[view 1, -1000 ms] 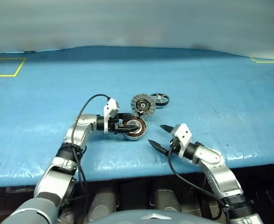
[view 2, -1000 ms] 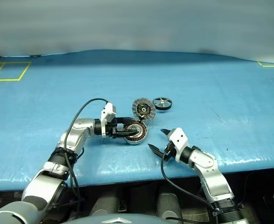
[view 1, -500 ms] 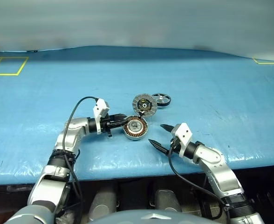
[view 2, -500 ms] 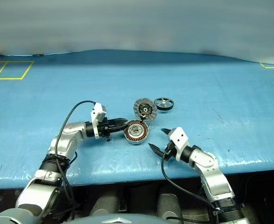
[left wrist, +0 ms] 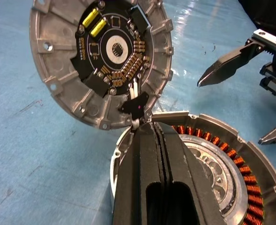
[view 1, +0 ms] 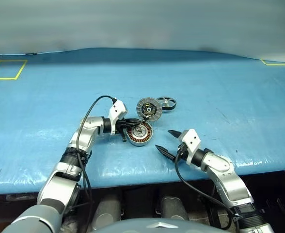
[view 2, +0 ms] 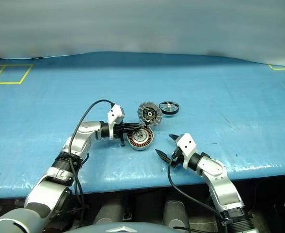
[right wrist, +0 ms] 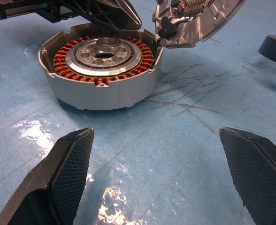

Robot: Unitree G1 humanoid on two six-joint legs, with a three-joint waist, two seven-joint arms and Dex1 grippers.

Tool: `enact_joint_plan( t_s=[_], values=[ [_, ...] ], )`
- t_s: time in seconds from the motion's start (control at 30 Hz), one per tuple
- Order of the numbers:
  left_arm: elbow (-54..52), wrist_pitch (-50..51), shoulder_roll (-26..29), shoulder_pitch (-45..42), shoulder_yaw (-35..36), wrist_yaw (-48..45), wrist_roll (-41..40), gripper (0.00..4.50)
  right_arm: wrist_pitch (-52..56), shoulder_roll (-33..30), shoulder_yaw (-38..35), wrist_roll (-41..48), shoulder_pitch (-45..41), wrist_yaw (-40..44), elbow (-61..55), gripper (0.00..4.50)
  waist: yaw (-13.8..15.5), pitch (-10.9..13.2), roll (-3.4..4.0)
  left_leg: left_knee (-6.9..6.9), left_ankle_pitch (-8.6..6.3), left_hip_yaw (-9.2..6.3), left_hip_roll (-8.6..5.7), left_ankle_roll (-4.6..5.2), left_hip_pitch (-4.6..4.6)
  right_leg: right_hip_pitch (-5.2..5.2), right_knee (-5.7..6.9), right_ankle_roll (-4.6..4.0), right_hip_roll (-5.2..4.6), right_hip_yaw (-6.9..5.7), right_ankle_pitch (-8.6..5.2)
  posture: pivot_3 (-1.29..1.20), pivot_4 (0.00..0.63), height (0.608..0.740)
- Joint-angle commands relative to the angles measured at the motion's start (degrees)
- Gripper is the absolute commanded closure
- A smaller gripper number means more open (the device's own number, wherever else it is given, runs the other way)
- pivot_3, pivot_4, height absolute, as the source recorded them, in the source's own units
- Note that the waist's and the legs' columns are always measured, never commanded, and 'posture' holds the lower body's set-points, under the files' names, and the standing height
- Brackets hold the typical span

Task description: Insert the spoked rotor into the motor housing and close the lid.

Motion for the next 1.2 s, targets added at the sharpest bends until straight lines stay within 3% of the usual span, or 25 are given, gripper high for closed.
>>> enact_joint_plan(
  t_s=[0.03, 1.2],
  values=[
    [-2.20, 0.09, 0.87, -0.01, 1.37, -0.71, -1.36, 4.49, -1.53, 0.41, -0.55, 0.01, -0.20, -0.29, -1.73, 0.00, 0.00, 0.00, 0.00, 0.00, 0.00, 0.00, 0.00, 0.00, 0.00, -0.01, 0.00, 0.00, 0.00, 0.00, 0.00, 0.00, 0.150, 0.740],
    [-0.92, -2.33, 1.39, 0.28, -0.86, -2.33, 0.89, 4.49, -2.15, 0.68, -0.05, -0.82, -2.04, 0.62, 0.20, 0.00, 0.04, 0.00, 0.00, 0.00, -0.01, 0.00, 0.00, 0.01, -0.01, -0.01, 0.00, 0.00, -0.01, 0.00, 0.00, 0.00, 0.150, 0.740]
  ],
)
